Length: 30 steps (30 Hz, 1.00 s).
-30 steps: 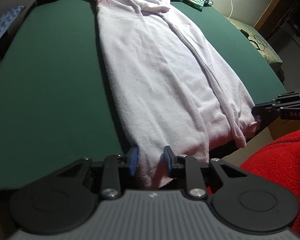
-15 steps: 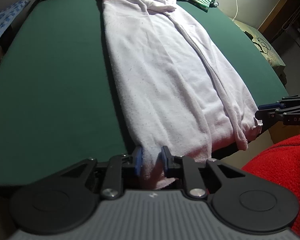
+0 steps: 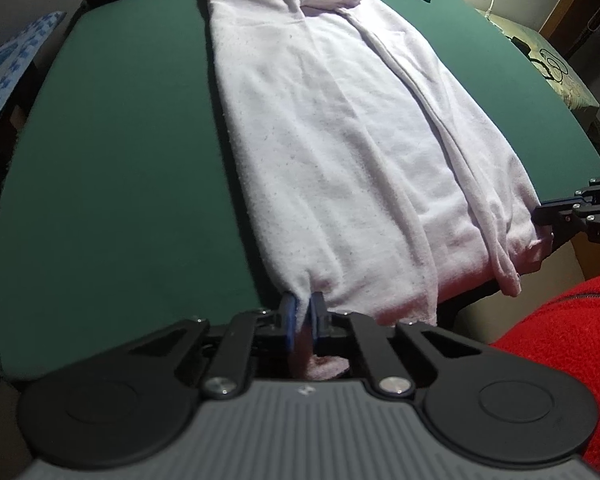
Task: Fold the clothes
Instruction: 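Grasp the shirt hem with the right gripper while the left gripper grasps the hem beside it, then lift the hem with both grippers and fold it up toward the collar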
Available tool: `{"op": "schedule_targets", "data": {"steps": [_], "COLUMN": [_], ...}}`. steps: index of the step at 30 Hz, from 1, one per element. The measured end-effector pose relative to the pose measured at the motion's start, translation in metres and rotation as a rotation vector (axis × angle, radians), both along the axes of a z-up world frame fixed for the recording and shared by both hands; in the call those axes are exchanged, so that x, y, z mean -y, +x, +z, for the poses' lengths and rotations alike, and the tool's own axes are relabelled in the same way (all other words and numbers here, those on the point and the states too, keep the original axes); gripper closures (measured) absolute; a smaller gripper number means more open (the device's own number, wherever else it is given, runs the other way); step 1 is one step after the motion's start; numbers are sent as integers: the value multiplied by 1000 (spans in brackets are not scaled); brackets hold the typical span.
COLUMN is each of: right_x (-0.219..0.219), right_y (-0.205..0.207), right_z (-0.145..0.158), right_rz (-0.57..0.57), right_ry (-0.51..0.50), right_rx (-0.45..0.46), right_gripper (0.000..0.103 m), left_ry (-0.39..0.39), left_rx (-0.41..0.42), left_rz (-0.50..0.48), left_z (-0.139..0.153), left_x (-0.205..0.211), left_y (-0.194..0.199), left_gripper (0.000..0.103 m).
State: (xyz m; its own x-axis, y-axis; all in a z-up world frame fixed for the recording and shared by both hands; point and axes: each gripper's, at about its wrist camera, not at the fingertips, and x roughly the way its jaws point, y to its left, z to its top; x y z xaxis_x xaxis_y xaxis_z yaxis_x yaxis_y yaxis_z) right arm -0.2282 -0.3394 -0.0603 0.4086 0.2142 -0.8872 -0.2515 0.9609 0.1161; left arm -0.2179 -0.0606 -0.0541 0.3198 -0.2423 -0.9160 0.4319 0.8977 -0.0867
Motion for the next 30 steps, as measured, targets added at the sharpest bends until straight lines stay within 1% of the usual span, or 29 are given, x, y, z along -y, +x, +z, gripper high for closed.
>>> {"op": "schedule_targets", "data": {"steps": [2, 7, 10, 12, 14, 16, 21, 24, 30], "right_x": [-2, -2, 1, 6, 9, 12, 19, 23, 20], "right_y": [1, 2, 3, 6, 12, 18, 33, 42, 72], "right_z": [1, 5, 9, 12, 18, 24, 38, 47, 57], "right_rz": [1, -5, -24, -46, -61, -76, -114, -135, -125], "right_ry": [-19, -27, 9, 47, 78, 110, 188, 233, 210], "right_rx": [-3, -2, -19, -36, -32, -27, -16, -8, 48], "right_gripper": [102, 102, 102, 102, 102, 102, 102, 102, 102], "left_ry": [10, 12, 11, -6, -41, -71, -99, -75, -6], "left_rx": [7, 41, 38, 32, 33, 41, 95, 132, 163], "left_rz": [-4, -15, -17, -4, 12, 28, 51, 51, 61], "left_z": [2, 14, 18, 21, 30, 38, 58, 64, 61], "left_x": [3, 4, 4, 2, -2, -3, -5, -4, 10], "left_y": [-1, -1, 2, 5, 9, 14, 30, 45, 88], "left_gripper": [103, 103, 103, 103, 103, 103, 103, 103, 103]}}
